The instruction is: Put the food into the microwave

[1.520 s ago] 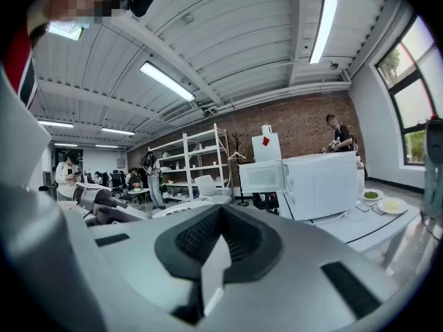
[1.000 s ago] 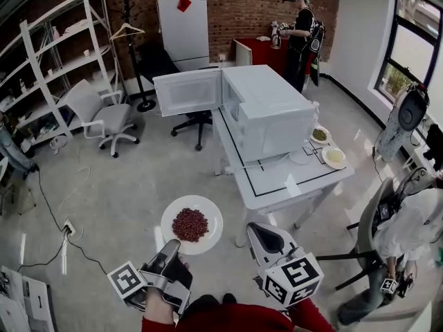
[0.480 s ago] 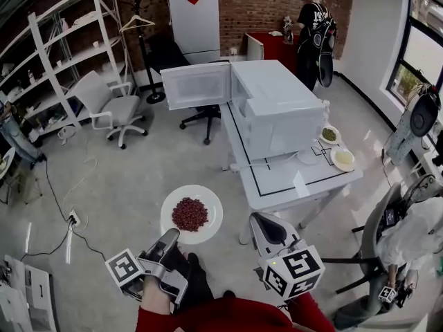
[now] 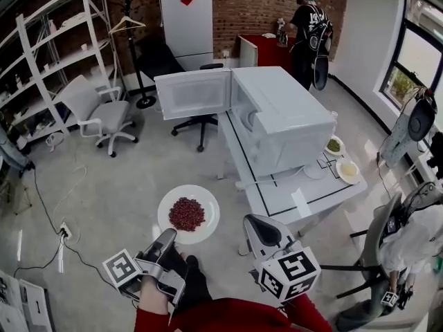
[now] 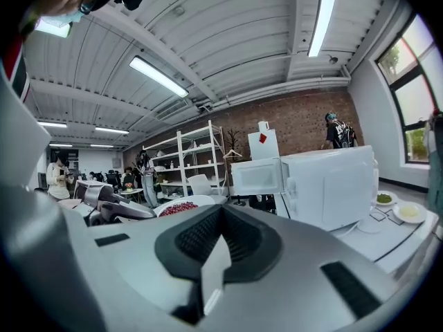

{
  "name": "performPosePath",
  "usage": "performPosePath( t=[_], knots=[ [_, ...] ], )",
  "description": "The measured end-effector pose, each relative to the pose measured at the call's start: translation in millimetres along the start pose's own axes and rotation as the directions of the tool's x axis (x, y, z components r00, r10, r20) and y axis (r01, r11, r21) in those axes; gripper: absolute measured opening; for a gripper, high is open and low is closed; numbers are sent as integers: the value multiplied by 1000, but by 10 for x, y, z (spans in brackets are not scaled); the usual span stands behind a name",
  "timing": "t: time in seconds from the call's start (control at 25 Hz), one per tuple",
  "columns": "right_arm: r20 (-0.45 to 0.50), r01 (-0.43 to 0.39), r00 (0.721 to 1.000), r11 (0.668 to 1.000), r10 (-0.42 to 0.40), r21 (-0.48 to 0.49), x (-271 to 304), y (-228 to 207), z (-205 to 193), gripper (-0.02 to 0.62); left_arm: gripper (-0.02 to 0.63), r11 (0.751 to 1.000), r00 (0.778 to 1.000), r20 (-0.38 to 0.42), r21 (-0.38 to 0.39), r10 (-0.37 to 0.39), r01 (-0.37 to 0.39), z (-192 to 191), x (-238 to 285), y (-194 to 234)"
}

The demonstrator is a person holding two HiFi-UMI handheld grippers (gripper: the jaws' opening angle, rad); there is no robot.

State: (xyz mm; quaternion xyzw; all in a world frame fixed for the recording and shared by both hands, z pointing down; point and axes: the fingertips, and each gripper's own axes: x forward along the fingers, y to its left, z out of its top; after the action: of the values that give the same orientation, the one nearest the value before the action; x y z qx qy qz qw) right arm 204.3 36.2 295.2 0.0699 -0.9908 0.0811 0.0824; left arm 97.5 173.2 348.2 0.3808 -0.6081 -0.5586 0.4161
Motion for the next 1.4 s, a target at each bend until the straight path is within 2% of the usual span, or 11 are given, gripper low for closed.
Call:
performPosePath(
  t=[0.2,0.36,0.72,1.0,1.24,1.4],
  knots=[
    [-21,47,999,999,-46,18,591,-70,90,14,20,1000,999,-39,-21,8,-8,516,367,16],
    [-35,88,996,995,-87,36,1068,-70,194,14,20,1000,996,-90,-10,25,-26,946,655,-21],
    [-71,208,976,977,-205,41,1684,-296,147,14,20,1000,970,-242,6,20,-19,1309,1359,75],
    [-129,322,940,946,-316,27,1796,-569,72,14,20,1000,937,-348,13,2,3,1335,1907,93],
    [-171,377,914,926,-369,21,1755,-885,-95,14,20,1000,914,-406,7,-20,25,1081,2367,164],
    [-173,423,895,905,-411,40,1929,-1009,-100,14,20,999,884,-467,18,-36,50,1035,2726,102]
  ],
)
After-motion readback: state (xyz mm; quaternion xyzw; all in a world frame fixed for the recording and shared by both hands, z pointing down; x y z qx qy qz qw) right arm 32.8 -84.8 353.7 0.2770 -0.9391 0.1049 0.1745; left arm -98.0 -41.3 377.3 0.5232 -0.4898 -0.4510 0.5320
